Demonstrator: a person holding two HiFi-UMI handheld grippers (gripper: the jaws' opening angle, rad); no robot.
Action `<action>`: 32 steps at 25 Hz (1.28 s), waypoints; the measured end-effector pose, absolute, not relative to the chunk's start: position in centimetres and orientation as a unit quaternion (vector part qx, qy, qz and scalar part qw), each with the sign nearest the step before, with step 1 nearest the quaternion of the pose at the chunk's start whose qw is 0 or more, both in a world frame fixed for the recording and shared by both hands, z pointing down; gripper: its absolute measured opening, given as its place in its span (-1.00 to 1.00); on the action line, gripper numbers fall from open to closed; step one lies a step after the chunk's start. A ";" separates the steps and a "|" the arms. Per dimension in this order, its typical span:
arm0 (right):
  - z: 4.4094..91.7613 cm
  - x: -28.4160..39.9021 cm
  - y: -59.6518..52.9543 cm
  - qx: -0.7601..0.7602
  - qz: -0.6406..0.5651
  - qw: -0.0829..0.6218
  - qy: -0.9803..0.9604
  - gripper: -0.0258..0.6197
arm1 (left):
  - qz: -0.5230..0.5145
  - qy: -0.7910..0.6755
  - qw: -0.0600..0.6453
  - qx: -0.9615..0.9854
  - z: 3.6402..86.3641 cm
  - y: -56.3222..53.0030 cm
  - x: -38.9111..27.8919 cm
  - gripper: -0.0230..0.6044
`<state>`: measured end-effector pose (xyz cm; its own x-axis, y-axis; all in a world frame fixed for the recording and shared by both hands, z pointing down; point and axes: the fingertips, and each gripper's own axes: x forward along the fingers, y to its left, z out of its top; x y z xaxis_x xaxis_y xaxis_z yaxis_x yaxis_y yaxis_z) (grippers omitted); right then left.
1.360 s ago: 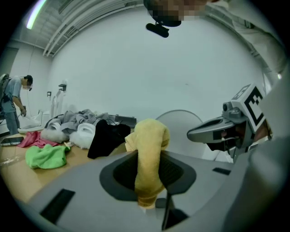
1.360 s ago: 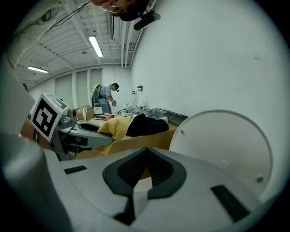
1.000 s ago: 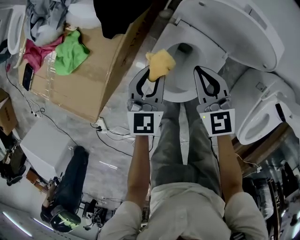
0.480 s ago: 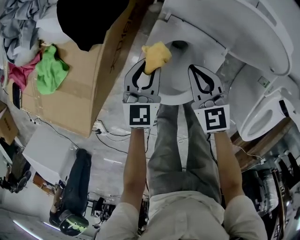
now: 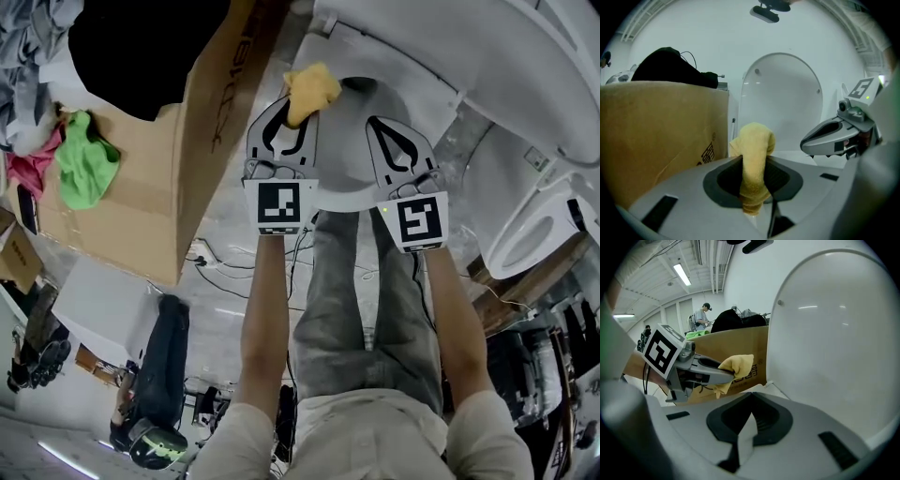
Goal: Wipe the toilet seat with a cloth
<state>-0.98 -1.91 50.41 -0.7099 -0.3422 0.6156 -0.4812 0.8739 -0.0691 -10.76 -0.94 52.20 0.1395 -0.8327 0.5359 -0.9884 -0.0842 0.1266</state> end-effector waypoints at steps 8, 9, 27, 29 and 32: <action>52.8 -2.1 -2.7 0.199 0.099 0.327 -0.918 -0.90 | 0.195 -0.611 0.252 0.725 56.0 -2.4 -11.0 -0.55; 53.0 -2.2 -2.8 0.192 0.096 0.336 -0.917 -0.90 | 0.199 -0.608 0.254 0.725 56.5 -2.6 -11.0 -0.55; 54.2 -1.7 -1.3 0.196 0.111 0.336 -0.915 -0.90 | 0.284 -0.562 0.294 0.719 64.4 -3.3 -10.3 -0.55; 54.2 -1.7 -1.1 0.194 0.109 0.338 -0.915 -0.90 | 0.287 -0.562 0.294 0.718 64.4 -3.3 -10.3 -0.56; 54.1 -1.7 -0.8 0.192 0.107 0.341 -0.914 -0.90 | 0.291 -0.557 0.296 0.719 64.4 -3.1 -10.3 -0.56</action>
<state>-1.68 -0.78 54.09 -0.6945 -0.2779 0.6637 -0.4237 0.9035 -0.0650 -10.35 -3.08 64.45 0.2093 -0.6292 0.7486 -0.9737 -0.2044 0.1004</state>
